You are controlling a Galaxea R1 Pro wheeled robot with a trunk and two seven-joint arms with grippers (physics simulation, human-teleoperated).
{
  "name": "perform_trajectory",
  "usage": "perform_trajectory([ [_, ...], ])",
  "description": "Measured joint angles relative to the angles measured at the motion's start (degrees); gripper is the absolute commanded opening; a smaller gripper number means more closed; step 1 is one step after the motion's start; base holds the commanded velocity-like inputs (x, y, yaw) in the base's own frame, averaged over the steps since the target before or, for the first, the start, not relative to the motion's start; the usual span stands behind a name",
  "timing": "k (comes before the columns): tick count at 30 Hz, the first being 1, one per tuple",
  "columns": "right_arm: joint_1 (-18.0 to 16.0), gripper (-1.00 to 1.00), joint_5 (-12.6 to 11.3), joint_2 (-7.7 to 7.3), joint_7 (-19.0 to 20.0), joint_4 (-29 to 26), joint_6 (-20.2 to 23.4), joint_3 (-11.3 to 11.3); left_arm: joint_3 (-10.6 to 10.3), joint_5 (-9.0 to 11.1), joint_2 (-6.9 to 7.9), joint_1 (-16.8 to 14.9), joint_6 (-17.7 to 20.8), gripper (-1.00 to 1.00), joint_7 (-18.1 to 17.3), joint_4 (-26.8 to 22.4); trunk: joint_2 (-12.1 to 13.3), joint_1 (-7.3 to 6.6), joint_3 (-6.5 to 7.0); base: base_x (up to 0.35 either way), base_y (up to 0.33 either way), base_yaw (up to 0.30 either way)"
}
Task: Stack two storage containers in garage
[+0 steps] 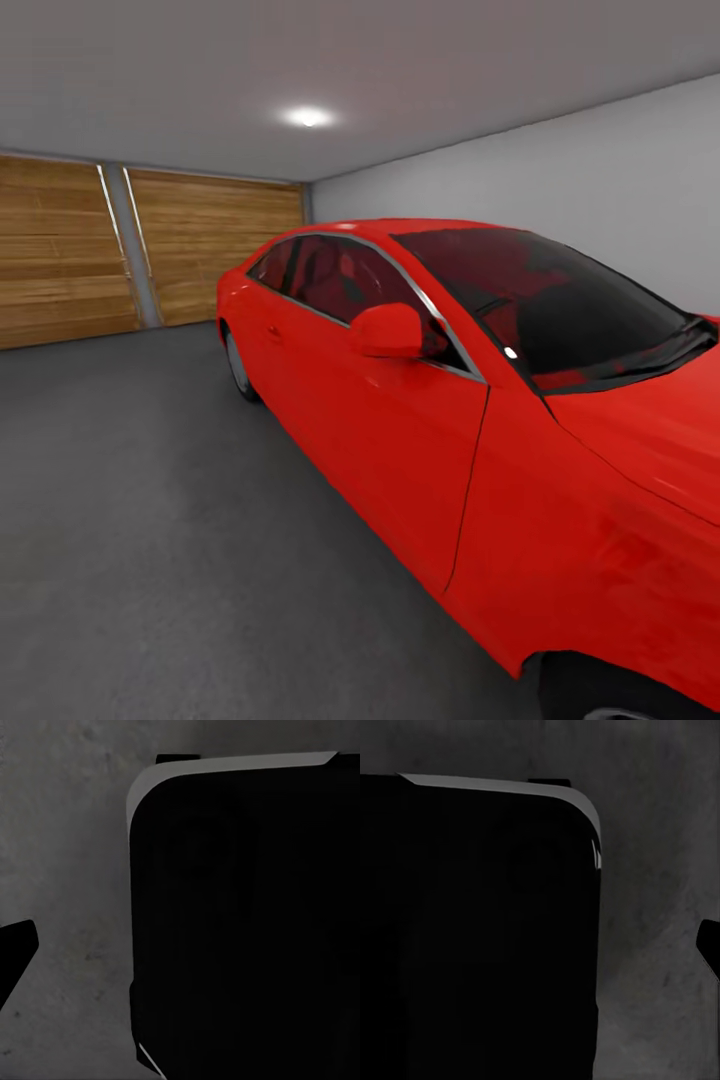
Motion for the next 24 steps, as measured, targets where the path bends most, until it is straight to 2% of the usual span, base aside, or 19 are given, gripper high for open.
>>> perform_trajectory([
  [24,0.0,1.0,-0.1,0.01,0.0,0.0,0.0,-0.1,0.0,0.0,0.0,0.0,0.0,1.0,0.0,0.0,0.0,0.0,0.58,0.0,0.0,0.291],
])
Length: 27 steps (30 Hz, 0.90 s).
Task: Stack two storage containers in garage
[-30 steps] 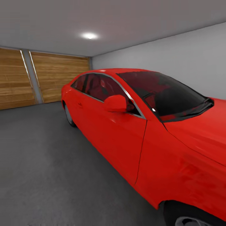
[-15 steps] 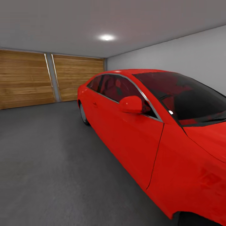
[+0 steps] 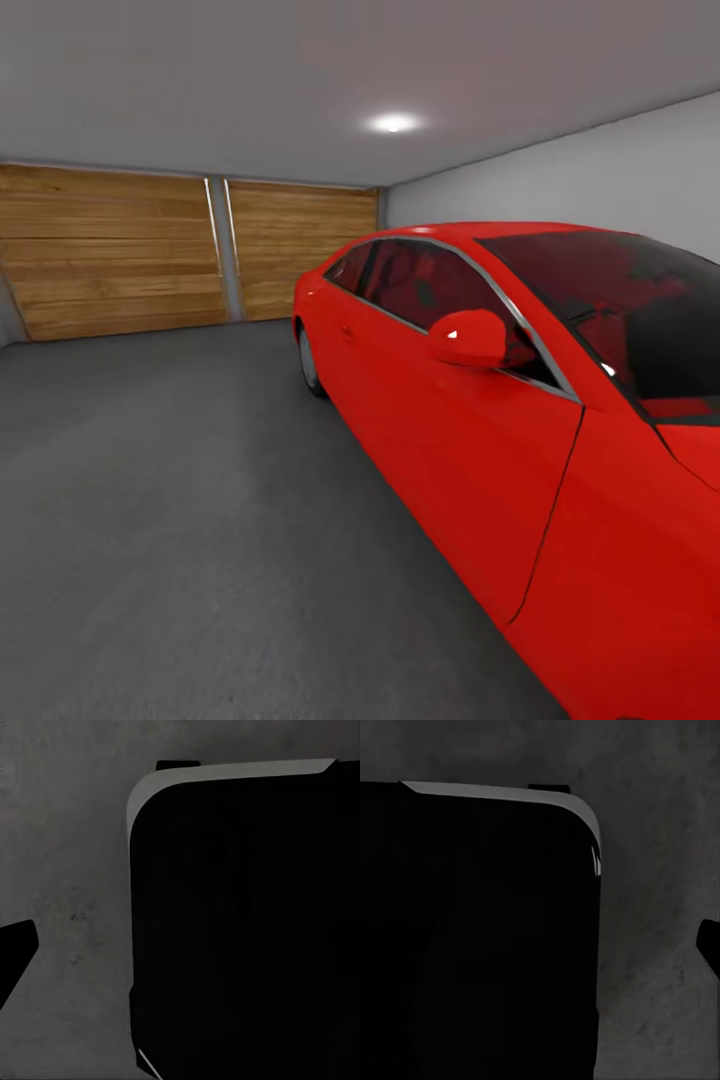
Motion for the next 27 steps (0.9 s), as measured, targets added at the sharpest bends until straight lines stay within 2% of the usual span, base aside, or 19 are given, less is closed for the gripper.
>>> perform_trajectory([
  [27,0.0,1.0,0.0,0.02,-0.1,0.0,0.0,0.0,0.0,0.0,0.01,0.0,0.0,1.0,0.0,0.0,0.0,0.0,0.22,0.0,0.0,0.298],
])
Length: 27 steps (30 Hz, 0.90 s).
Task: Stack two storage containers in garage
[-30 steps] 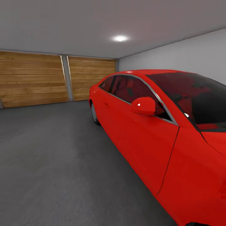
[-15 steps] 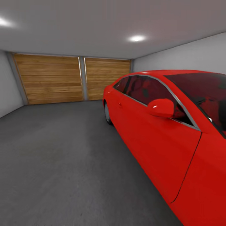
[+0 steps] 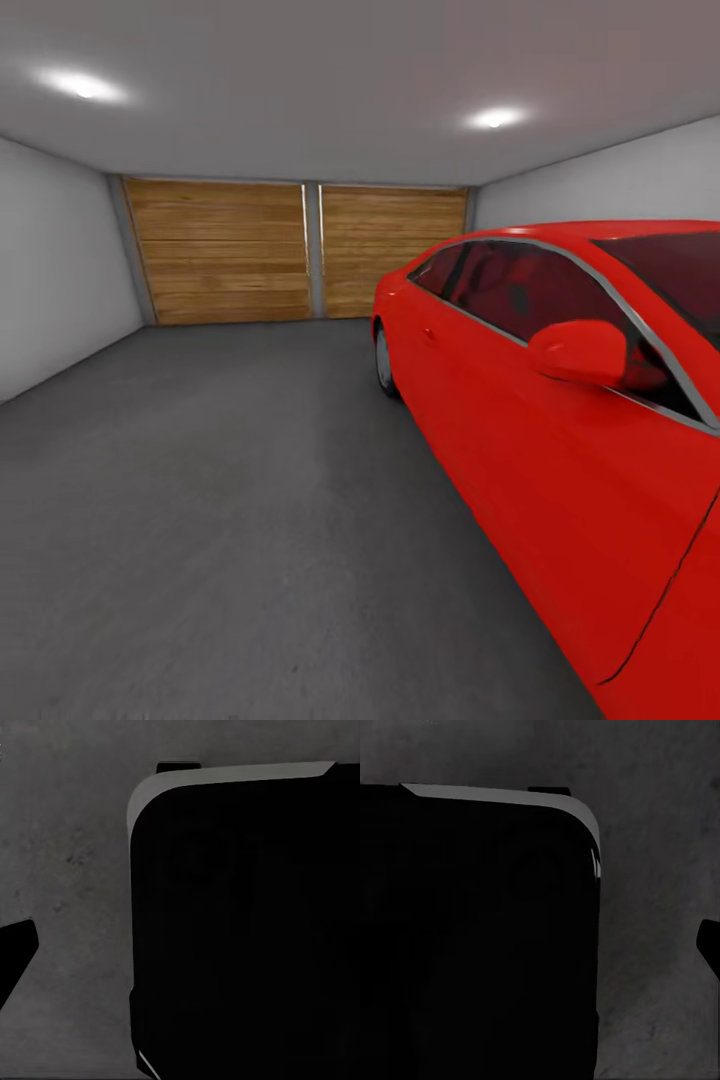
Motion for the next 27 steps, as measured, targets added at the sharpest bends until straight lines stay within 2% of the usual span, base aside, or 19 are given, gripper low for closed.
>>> perform_trajectory([
  [27,0.0,1.0,-0.1,-0.18,0.0,0.0,0.0,0.0,0.0,0.0,-0.01,0.0,0.0,1.0,0.0,0.0,0.0,0.0,0.0,0.0,0.0,0.3],
])
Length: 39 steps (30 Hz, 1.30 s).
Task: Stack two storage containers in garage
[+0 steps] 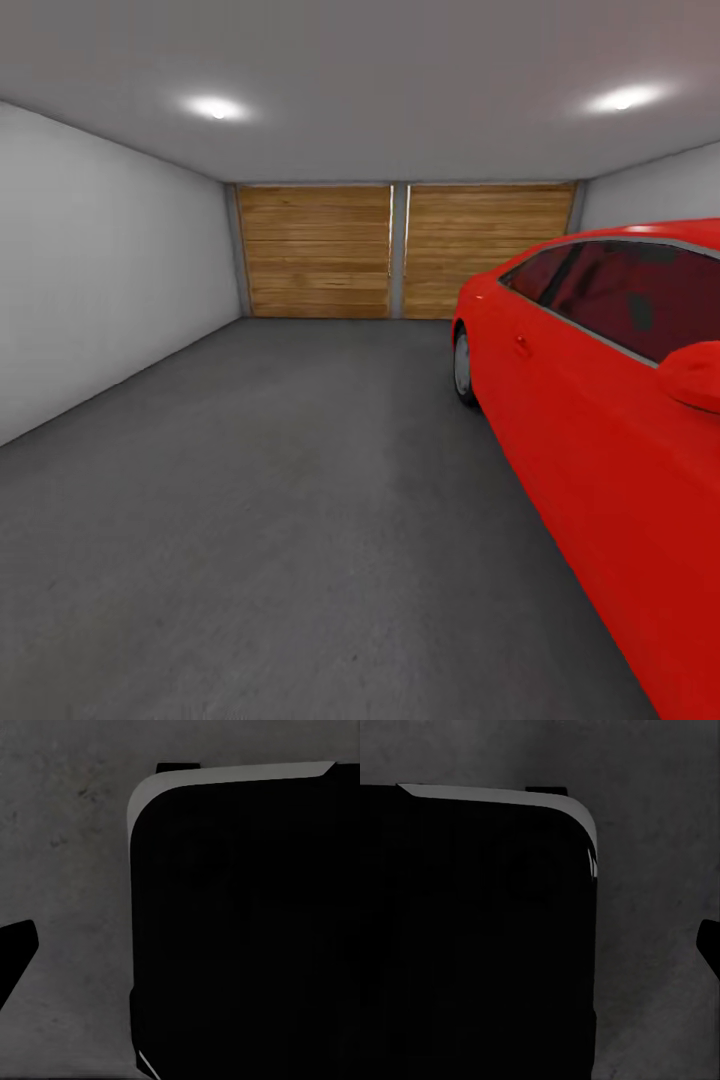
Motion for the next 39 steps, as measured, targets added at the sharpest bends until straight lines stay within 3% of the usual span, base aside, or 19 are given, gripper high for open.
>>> perform_trajectory([
  [25,0.0,1.0,-0.1,0.12,0.0,-0.1,0.1,0.1,0.1,0.2,-0.15,0.0,0.0,1.0,0.0,0.0,0.0,0.0,0.0,0.0,0.0,0.3],
  [39,0.0,1.0,-0.1,0.09,0.0,-0.1,0.2,0.1,0.6,0.4,-3.03,0.0,0.0,1.0,-0.2,0.0,0.0,0.0,0.0,0.0,0.0,0.3],
])
